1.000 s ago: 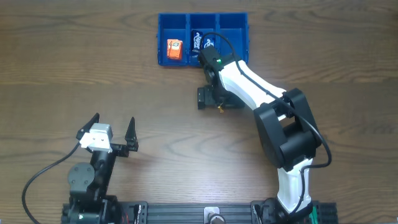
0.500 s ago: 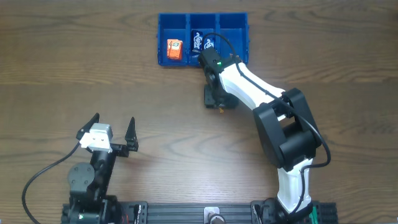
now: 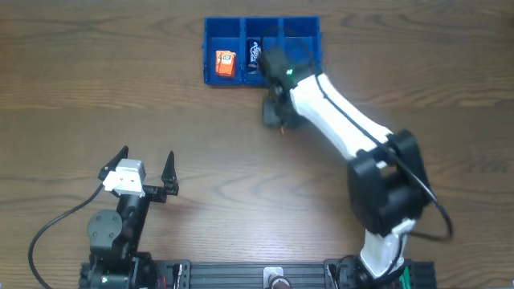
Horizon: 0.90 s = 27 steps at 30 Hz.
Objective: Sort Candies Into Trays
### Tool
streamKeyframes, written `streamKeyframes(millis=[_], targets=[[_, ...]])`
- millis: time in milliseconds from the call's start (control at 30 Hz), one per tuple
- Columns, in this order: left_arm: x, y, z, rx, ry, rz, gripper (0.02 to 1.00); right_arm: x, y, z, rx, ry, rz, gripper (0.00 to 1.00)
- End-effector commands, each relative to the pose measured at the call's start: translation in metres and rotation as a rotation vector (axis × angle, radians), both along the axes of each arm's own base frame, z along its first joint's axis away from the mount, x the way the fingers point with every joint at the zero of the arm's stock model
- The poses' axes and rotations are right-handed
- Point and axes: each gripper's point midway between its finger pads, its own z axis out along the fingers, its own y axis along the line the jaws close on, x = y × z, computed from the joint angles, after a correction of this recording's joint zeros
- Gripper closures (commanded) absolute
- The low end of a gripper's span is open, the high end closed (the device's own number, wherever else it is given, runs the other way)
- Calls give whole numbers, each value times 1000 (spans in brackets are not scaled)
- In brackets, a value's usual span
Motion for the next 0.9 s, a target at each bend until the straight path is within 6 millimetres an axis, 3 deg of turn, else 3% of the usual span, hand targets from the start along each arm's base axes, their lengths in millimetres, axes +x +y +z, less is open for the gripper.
streamKeyframes(millis=[33,100,200,267,333,400,500,567,600,633,667,833,900], targets=[[-1,-1,-17,9,48,-9,20,63,-26,117,-54,-340,-54,965],[-1,-1,-17,9,48,-9,20,93,-43,143,-111,-489,-88,965],[-1,-1,-17,9,48,-9,20,125,-56,143,-149,-580,-131,963],[-1,-1,-17,8,48,-9,20,147,-59,115,-169,-572,-127,965],[-1,-1,-17,9,48,-9,20,157,-64,78,-187,-515,-131,965],[-1,-1,-17,8,48,-9,20,161,-68,54,-194,-470,-131,965],[-1,-1,-17,9,48,-9,20,162,-70,45,-200,-457,-132,912],[-1,-1,-17,8,48,-9,20,163,-69,45,-198,-461,-132,711],[-1,-1,-17,8,49,-9,23,164,-69,45,-194,-464,-132,391],[-1,-1,-17,8,48,-9,20,164,-68,46,-193,-465,-132,226],[-1,-1,-17,9,48,-9,20,164,-67,46,-192,-467,-129,1],[-1,-1,-17,9,48,-9,20,164,-60,49,-185,-478,-119,3],[-1,-1,-17,9,48,-9,23,160,-57,61,-181,-483,-113,3]])
